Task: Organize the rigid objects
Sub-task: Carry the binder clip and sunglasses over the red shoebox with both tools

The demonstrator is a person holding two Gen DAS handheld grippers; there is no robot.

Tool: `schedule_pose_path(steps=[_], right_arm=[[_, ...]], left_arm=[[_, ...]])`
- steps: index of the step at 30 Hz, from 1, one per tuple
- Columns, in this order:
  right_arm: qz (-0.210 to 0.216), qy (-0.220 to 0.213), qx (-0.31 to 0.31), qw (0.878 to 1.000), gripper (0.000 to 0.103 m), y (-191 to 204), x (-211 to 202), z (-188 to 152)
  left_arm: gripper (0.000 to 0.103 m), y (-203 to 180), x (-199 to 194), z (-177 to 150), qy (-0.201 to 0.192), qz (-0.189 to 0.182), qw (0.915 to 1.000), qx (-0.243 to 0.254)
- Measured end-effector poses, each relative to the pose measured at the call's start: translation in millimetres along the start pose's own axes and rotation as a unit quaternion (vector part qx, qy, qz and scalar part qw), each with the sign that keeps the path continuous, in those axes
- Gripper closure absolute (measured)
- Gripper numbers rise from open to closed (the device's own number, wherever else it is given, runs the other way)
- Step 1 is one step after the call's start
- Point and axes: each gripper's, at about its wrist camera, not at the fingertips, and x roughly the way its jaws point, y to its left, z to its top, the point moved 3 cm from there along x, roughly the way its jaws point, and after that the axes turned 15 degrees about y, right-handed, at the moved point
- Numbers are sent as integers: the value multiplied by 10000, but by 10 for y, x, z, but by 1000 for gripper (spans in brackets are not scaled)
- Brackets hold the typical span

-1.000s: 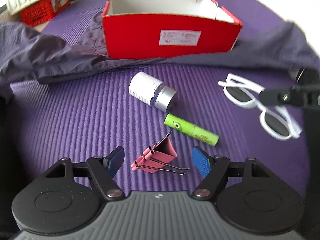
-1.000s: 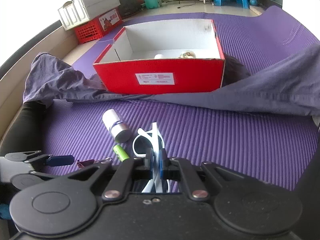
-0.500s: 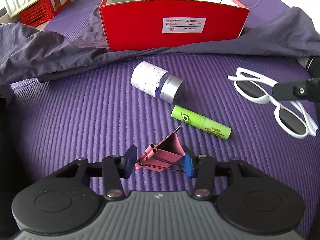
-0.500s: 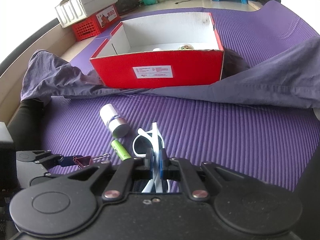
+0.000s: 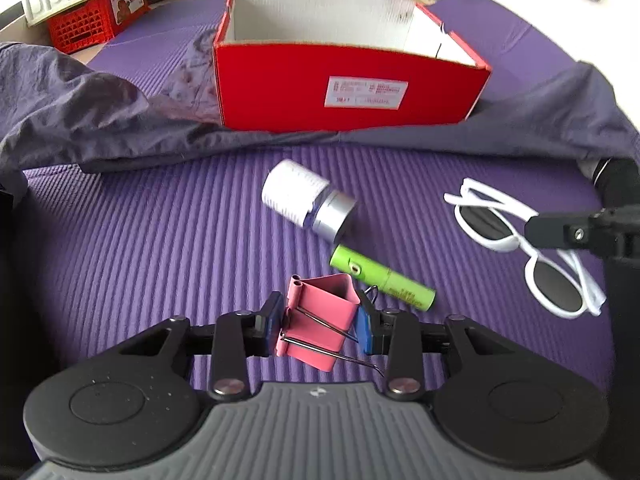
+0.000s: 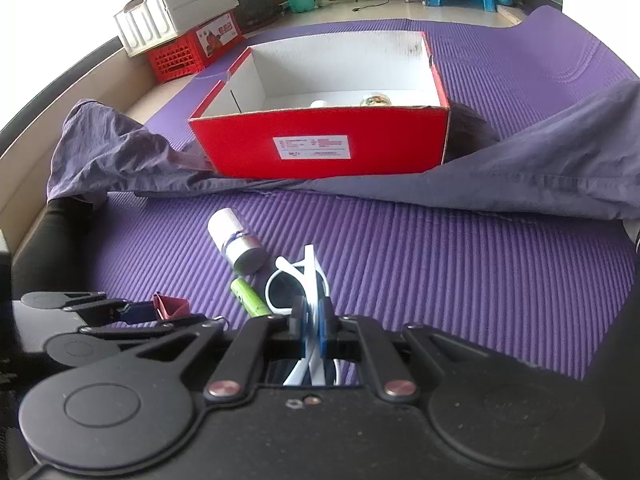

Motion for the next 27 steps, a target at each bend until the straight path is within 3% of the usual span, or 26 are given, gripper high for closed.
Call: schedule_pose_path(steps=[11,19,27], right_arm=[[20,-269,58,9996,98,-48,-258,208],[-120,-704,-95,9974,98,-48,-537,651],[-231,-1001,-71,9947,98,-99,-569,1129]], left_arm=[[68,133,-481,350,-368,-346,9982,-314],[67,160,-833,922,-678,-433,9963,-311],[67,132,-983,1519,-1005,-247,9945,-124]])
